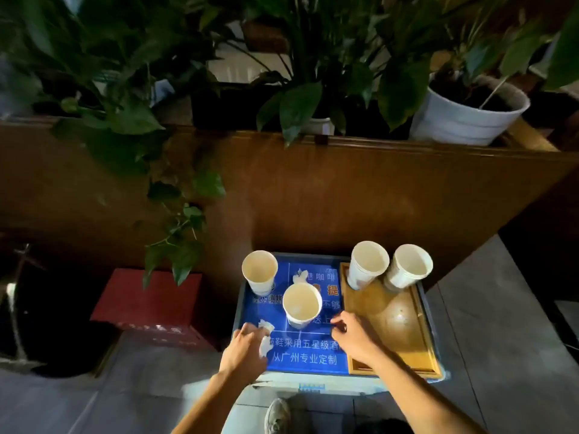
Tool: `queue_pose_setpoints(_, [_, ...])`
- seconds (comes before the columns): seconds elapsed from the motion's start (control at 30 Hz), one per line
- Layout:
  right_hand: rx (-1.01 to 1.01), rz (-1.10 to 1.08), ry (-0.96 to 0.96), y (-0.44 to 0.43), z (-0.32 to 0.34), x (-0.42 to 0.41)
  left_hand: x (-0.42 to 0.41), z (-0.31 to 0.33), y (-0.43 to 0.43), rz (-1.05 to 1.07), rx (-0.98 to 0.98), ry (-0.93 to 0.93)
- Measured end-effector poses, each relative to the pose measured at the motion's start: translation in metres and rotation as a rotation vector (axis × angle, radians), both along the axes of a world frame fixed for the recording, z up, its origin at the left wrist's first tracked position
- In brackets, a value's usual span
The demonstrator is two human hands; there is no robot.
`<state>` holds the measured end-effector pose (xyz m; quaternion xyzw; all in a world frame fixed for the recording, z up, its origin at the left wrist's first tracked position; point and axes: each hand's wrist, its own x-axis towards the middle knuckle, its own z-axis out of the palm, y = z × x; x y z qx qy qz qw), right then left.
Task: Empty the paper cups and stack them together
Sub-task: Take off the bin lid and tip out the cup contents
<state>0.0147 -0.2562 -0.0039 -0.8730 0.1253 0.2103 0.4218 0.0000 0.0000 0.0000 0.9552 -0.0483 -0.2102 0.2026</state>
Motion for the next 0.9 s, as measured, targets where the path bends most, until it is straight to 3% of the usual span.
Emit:
queue_pose_setpoints(0.23, [-0.349, 0.23, 0.036, 0.007, 0.006, 0.067, 0.029, -0.02, 0.006, -0.216, 0.079, 0.015])
queue_pose_setpoints(0.4, [-0.494, 0.413, -0.069, 0.012, 0.001, 0.109, 0.046, -0.024, 0.007, -0.333, 0.138, 0.078])
queue_pose_setpoints(0.5, [-0.417, 0.451, -0.072, 0.014, -0.003, 0.126, 0.053, -0.029, 0.008, -0.382, 0.132, 0.092])
queue_pose_setpoints(0.73, [-0.472, 0.786, -0.163, 0.02, -0.02, 0.142, 0.067, -0.048, 0.013, -0.44, 0.112, 0.043])
queue_pose_setpoints(0.9, [-0.41, 0.763, -0.107, 0.026, -0.01, 0.146, 0.077, -0.057, 0.012, -0.479, 0.087, 0.158])
